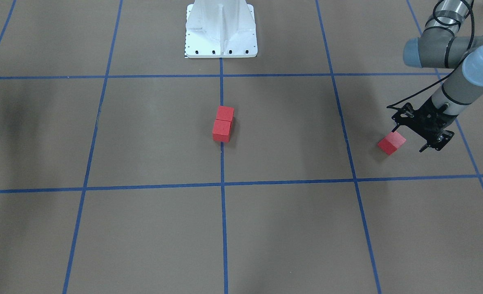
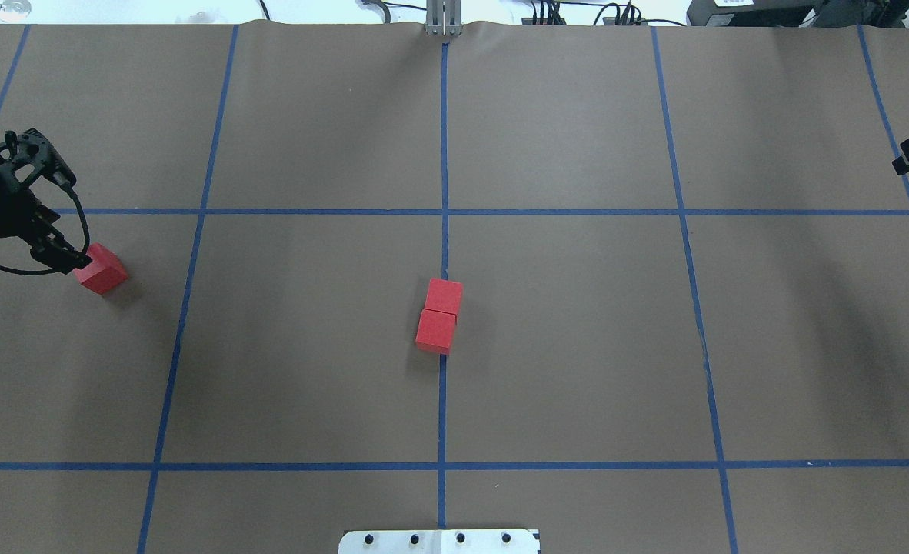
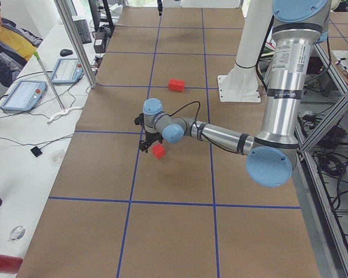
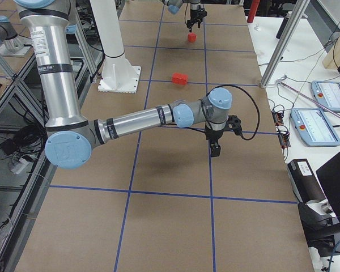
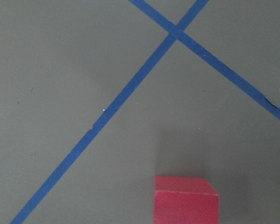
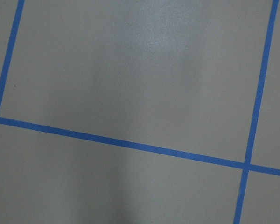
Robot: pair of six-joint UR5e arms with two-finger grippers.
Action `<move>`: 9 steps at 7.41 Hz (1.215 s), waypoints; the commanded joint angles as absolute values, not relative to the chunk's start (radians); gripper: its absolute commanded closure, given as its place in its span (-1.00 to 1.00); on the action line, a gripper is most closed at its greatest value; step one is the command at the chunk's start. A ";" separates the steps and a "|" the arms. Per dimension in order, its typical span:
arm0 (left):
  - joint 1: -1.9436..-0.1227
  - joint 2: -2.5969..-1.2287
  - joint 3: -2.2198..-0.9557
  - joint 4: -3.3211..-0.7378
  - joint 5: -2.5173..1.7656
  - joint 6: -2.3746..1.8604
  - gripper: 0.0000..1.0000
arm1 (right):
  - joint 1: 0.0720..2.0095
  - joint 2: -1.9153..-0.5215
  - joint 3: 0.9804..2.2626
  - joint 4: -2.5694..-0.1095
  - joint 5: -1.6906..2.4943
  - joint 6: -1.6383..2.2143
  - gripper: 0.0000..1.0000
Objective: Form red blocks into L shape at center
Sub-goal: 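Move the left gripper to the far red cube and grasp it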
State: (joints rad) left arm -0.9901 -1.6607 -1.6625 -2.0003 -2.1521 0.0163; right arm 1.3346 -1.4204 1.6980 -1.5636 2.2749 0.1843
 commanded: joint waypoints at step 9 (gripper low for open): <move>-0.928 -1.670 -1.627 -2.003 -2.160 -0.005 1.00 | 1.335 -1.420 1.700 -1.563 2.275 0.183 -0.98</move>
State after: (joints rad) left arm -0.9286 -1.6684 -1.6225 -2.0025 -2.1585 -0.0048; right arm 1.3345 -1.4205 1.6985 -1.5644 2.2749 0.1819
